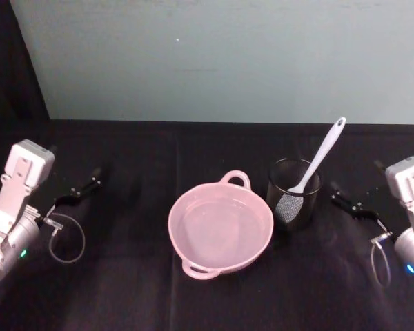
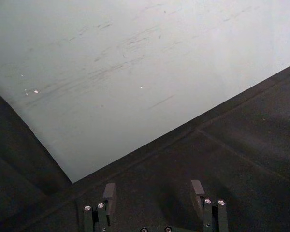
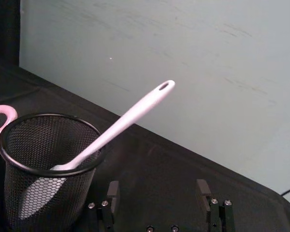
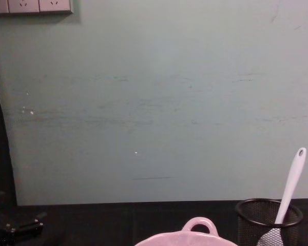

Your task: Use the one hand to pick up the spoon and stir the clear water in the bowl.

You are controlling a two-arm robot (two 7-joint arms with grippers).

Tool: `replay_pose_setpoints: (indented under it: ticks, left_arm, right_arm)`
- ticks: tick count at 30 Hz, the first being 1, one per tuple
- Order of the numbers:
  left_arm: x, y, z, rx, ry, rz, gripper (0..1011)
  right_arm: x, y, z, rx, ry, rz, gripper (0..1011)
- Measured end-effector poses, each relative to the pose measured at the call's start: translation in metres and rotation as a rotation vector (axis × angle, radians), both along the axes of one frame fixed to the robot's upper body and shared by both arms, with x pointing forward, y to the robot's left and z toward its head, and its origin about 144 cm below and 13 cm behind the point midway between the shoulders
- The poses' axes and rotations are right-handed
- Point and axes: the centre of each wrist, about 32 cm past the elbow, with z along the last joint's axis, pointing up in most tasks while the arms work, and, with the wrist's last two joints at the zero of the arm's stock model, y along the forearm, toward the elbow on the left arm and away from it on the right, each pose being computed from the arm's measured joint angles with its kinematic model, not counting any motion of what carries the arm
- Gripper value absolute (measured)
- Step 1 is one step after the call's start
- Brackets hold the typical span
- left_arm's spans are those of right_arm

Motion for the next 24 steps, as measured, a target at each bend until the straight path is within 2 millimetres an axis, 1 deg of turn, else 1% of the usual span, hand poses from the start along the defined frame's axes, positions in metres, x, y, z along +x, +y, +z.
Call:
replay_pose_setpoints:
  ticks: [5, 7, 9, 13, 18, 24]
  left_arm:
    - [0.0, 0.0, 0.0, 0.0, 0.0, 0.0, 1005]
    - [0.0, 0.0, 0.0, 0.0, 0.0, 0.0, 1005]
    - [0.0, 0.0, 0.0, 0.0, 0.0, 0.0, 1005]
    - [0.0, 0.0, 0.0, 0.0, 0.0, 0.0, 1005]
    - [0.0, 0.0, 0.0, 0.0, 0.0, 0.0, 1005]
    - [0.0, 0.0, 0.0, 0.0, 0.0, 0.0, 1005]
  right_arm:
    - [-0.012, -0.007, 0.006, 0.07, -0.01, -0.003, 1002]
    - [-0.014, -0.009, 0.007, 0.085, -0.011, -0.002, 1002]
    - [-0.02, -0.016, 0.011, 0.167, -0.01, 0.013, 1002]
    - [-0.024, -0.023, 0.018, 0.285, 0.002, 0.048, 1002]
    - [-0.022, -0.029, 0.028, 0.388, 0.04, 0.089, 1002]
    - [-0.008, -0.033, 0.04, 0.527, 0.12, 0.159, 1002]
